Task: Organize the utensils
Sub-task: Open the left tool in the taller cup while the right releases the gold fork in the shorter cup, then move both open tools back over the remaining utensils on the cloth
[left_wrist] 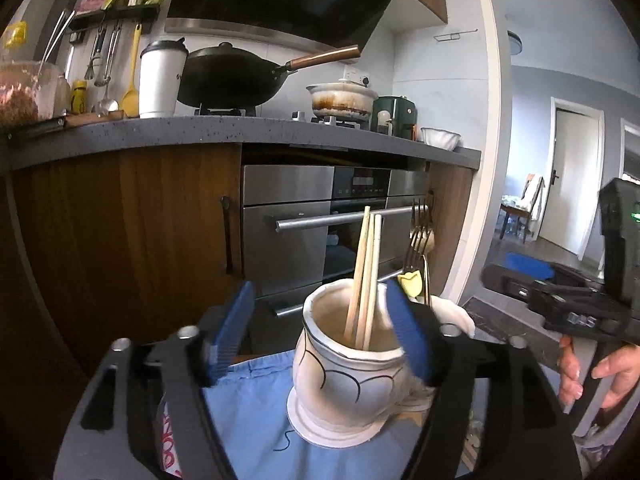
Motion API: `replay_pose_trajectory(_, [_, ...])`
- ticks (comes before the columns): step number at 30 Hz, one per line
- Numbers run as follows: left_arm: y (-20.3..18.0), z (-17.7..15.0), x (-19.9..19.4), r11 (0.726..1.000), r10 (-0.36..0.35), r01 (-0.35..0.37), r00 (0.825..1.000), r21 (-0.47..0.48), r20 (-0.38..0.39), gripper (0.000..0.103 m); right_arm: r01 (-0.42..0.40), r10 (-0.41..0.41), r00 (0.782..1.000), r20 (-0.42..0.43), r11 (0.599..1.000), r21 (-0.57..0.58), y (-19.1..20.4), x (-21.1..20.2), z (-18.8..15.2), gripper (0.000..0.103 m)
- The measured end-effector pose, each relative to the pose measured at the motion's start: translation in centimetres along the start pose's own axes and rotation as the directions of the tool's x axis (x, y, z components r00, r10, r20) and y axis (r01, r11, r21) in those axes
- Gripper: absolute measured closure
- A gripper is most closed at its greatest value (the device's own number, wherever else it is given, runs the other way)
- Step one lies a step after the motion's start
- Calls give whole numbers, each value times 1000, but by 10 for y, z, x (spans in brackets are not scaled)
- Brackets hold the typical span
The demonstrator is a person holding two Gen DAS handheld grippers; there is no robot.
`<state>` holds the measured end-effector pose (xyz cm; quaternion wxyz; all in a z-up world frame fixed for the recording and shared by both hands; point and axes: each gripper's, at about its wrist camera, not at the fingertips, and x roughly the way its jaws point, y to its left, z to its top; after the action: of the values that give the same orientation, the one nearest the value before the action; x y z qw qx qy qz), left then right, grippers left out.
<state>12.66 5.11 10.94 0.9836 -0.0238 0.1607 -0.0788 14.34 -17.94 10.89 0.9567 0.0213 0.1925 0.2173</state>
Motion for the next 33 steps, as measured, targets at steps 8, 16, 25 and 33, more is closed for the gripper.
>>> replay_pose_trajectory(8, [-10, -1, -27, 1000, -1, 1, 1000, 6, 9, 8, 87, -85, 996, 32, 994, -67, 10, -40, -18, 5])
replay_pose_trajectory(16, [-23, -14, -48, 999, -9, 10, 1000, 35, -15, 6, 130, -133, 991, -18, 986, -106, 5, -56, -48, 5])
replay_pose_trajectory(25, [-31, -40, -49, 998, -27, 33, 993, 53, -111, 6, 161, -166, 986, -27, 980, -116, -4, -75, -72, 5])
replay_pose_trajectory(33, [-35, -67, -42, 997, -35, 47, 982, 63, -185, 6, 121, -129, 989, -76, 988, -96, -13, -73, -94, 5])
